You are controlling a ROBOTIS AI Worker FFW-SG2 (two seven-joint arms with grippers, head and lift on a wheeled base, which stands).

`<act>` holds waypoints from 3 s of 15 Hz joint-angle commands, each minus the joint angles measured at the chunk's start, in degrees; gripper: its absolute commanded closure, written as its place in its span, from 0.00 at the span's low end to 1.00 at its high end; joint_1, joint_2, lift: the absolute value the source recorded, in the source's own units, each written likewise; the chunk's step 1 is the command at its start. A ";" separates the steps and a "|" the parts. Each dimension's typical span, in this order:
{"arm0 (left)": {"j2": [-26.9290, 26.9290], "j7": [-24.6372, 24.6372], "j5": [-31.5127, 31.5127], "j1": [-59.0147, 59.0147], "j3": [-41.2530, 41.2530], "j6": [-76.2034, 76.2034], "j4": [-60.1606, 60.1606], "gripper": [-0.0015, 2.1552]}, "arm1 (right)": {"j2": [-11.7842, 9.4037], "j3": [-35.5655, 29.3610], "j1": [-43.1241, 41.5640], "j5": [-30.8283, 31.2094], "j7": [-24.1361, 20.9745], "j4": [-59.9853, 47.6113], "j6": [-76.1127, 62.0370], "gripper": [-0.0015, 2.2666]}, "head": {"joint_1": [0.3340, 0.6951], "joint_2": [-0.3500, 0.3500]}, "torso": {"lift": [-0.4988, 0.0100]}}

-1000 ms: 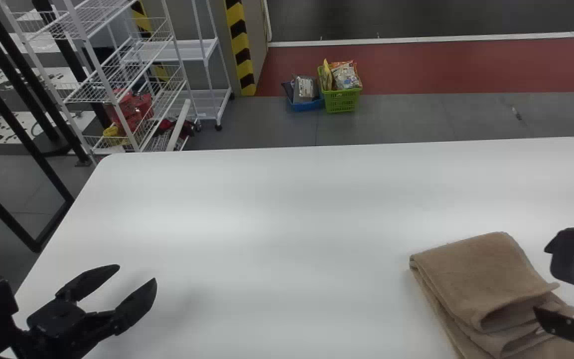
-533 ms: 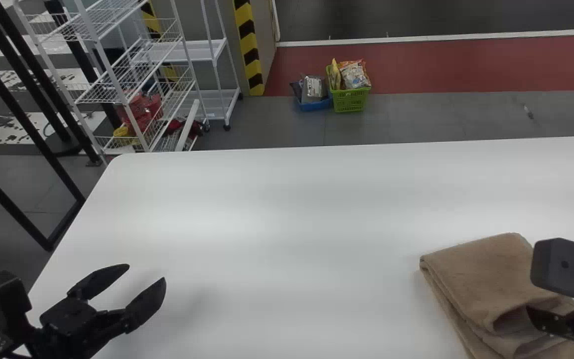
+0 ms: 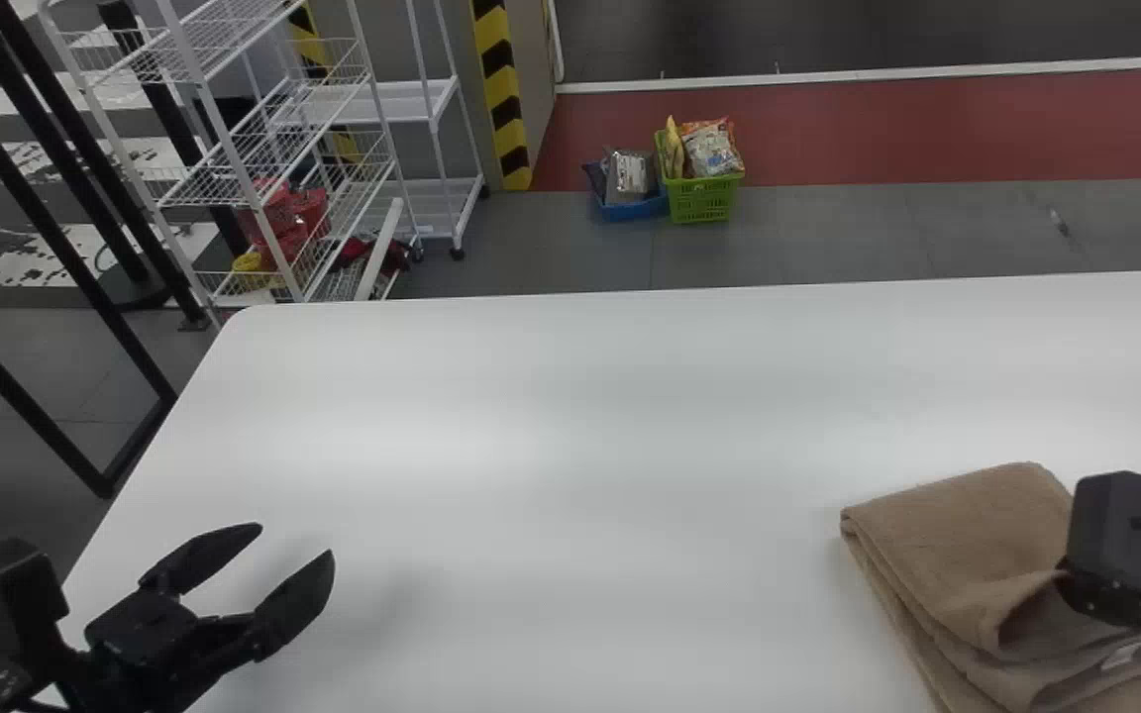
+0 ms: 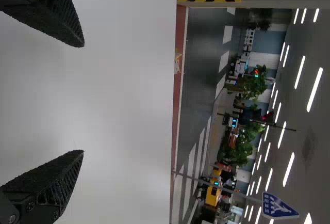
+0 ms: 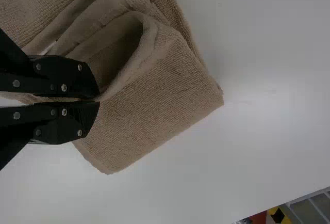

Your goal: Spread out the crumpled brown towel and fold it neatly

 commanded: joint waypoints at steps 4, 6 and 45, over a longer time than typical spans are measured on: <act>-0.15 0.09 -0.07 -0.01 0.08 -0.14 0.34 0.03 | -0.36 -1.04 4.42 -0.46 0.28 -5.81 0.51 0.68 | 1.00 0.72 | 0.73; -0.15 0.09 -0.07 -0.01 0.08 -0.14 0.34 0.03 | -0.36 -1.21 5.92 -0.19 0.28 -6.60 0.33 0.68 | 1.00 0.73 | 0.73; -0.15 0.53 -1.30 0.61 -1.15 -0.14 -0.71 0.03 | -3.97 5.99 5.21 0.95 0.28 -2.38 15.10 0.13 | 1.00 0.71 | 0.73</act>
